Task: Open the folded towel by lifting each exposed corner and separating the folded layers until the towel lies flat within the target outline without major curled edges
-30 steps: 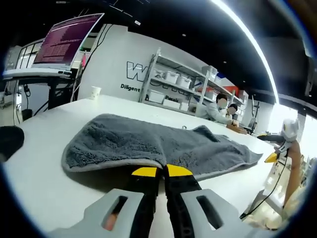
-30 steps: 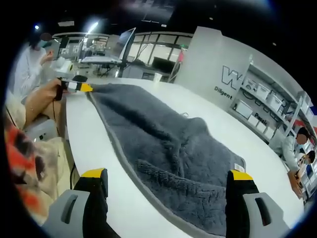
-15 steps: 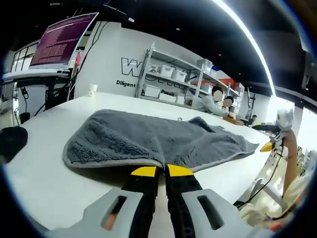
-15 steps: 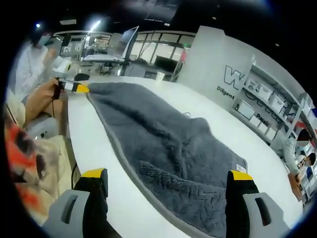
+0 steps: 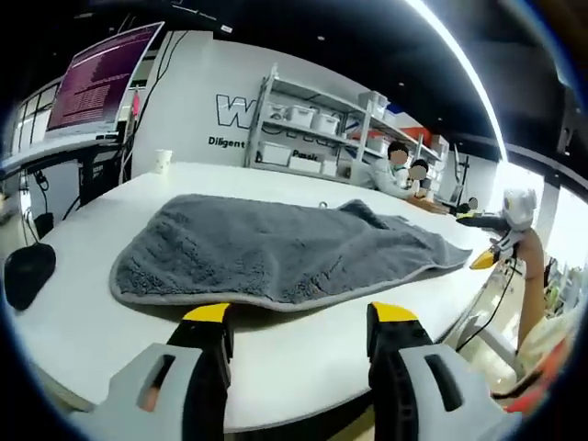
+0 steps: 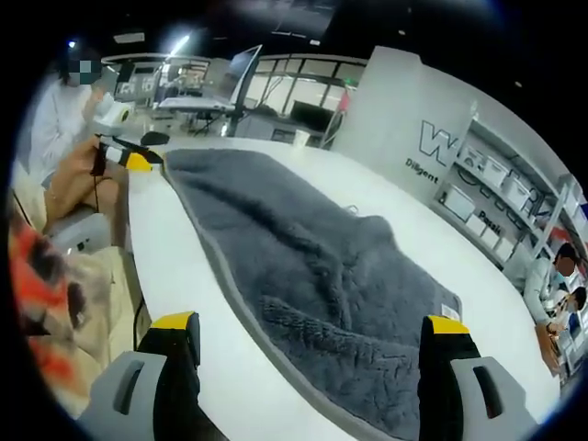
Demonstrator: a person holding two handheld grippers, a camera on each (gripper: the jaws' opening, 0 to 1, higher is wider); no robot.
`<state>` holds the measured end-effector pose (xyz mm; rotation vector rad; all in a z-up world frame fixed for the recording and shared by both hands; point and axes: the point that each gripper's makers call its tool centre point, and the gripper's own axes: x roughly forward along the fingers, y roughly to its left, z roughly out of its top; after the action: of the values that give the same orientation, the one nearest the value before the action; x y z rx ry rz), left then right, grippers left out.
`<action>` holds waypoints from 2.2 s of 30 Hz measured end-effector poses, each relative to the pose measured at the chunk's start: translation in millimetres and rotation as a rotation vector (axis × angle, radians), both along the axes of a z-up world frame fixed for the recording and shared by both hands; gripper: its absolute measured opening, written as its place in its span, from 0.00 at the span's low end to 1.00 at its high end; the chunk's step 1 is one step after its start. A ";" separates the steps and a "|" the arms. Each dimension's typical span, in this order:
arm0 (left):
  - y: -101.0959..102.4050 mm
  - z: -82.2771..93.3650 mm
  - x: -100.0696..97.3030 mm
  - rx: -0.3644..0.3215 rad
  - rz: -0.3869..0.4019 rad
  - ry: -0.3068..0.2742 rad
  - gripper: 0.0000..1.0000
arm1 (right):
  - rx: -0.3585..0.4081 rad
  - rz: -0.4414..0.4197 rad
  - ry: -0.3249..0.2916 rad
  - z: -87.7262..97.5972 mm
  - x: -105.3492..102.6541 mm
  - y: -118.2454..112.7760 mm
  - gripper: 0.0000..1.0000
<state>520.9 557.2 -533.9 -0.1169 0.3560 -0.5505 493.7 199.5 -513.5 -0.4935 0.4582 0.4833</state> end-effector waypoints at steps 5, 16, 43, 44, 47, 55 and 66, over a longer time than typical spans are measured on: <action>0.4 8.2 -1.4 0.078 -0.006 -0.037 0.66 | -0.013 0.003 0.011 -3.1 -0.7 0.4 0.99; -8.9 25.6 7.2 0.158 -0.081 -0.042 0.91 | -0.012 0.009 0.018 -4.9 -1.5 2.1 0.99; -11.1 38.9 119.6 0.210 -0.084 -0.016 0.87 | -0.010 0.021 0.033 -8.4 -4.8 0.5 0.99; -9.7 37.9 124.0 0.214 -0.078 -0.014 0.85 | -0.009 0.022 0.034 -8.5 -5.2 0.7 0.99; -2.4 35.4 138.0 0.276 -0.045 -0.042 0.79 | -0.008 0.017 0.034 -8.5 -4.9 -0.9 0.99; 2.8 25.9 166.0 0.299 -0.001 -0.051 0.62 | -0.020 0.027 0.040 -9.8 -6.7 1.0 0.99; 30.5 11.8 215.4 0.304 0.089 -0.016 0.42 | -0.031 0.031 0.045 -10.3 -6.6 0.3 0.99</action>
<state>736.3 587.7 -522.0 0.1638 0.4132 -0.4044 487.0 199.8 -523.8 -0.5206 0.5028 0.5186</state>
